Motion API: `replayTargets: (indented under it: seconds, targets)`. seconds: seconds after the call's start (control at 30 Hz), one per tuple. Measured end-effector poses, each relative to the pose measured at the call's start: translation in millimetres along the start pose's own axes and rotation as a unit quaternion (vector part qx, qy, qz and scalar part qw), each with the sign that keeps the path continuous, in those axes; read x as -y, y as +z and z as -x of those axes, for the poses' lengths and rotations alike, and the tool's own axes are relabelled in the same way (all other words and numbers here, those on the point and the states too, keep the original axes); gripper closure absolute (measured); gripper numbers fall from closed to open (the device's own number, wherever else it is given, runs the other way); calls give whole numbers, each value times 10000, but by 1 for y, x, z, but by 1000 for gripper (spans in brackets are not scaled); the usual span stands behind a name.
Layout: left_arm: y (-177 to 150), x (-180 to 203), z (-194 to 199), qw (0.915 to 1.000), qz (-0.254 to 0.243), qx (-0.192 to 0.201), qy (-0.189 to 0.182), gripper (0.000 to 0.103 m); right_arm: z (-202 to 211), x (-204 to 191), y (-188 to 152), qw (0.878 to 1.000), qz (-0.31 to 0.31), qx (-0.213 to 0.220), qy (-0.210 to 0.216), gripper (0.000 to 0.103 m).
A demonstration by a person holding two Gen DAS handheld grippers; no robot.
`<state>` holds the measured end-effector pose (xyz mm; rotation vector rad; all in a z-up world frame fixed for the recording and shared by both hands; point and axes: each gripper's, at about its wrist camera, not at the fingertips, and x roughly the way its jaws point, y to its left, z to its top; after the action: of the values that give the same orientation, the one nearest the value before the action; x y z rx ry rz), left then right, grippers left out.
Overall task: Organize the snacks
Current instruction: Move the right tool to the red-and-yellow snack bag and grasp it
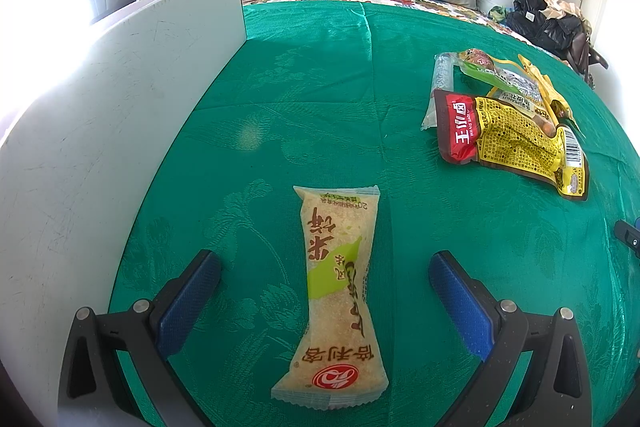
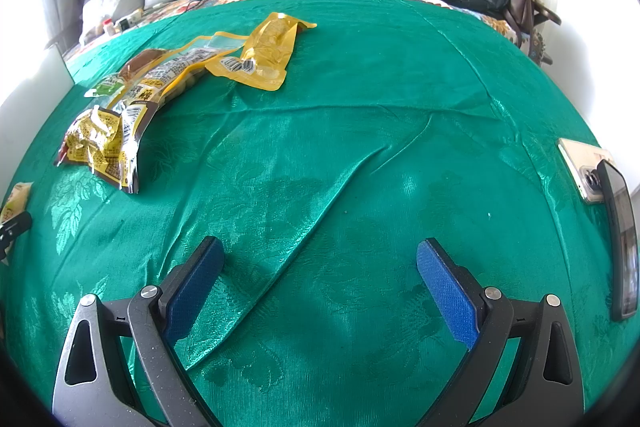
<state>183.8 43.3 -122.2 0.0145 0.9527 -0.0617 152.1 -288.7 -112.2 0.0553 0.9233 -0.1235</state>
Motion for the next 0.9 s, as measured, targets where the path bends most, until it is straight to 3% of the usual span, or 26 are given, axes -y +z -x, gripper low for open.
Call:
replayTargets:
  seconds: [0.67, 0.73, 0.8, 0.9]
  targets:
    - [0, 0, 0, 10000, 3, 3, -6, 0, 3, -3, -1, 9999, 49, -91, 66, 5]
    - [0, 0, 0, 10000, 1, 2, -3, 0, 16, -8, 5, 9973, -125, -82, 723, 5]
    - [0, -1, 0, 10000, 3, 3, -8, 0, 35, -23, 19, 9890, -155, 334, 1435, 5]
    - [0, -1, 0, 10000, 1, 2, -7, 0, 33, -81, 52, 9795, 969, 332, 1735, 5]
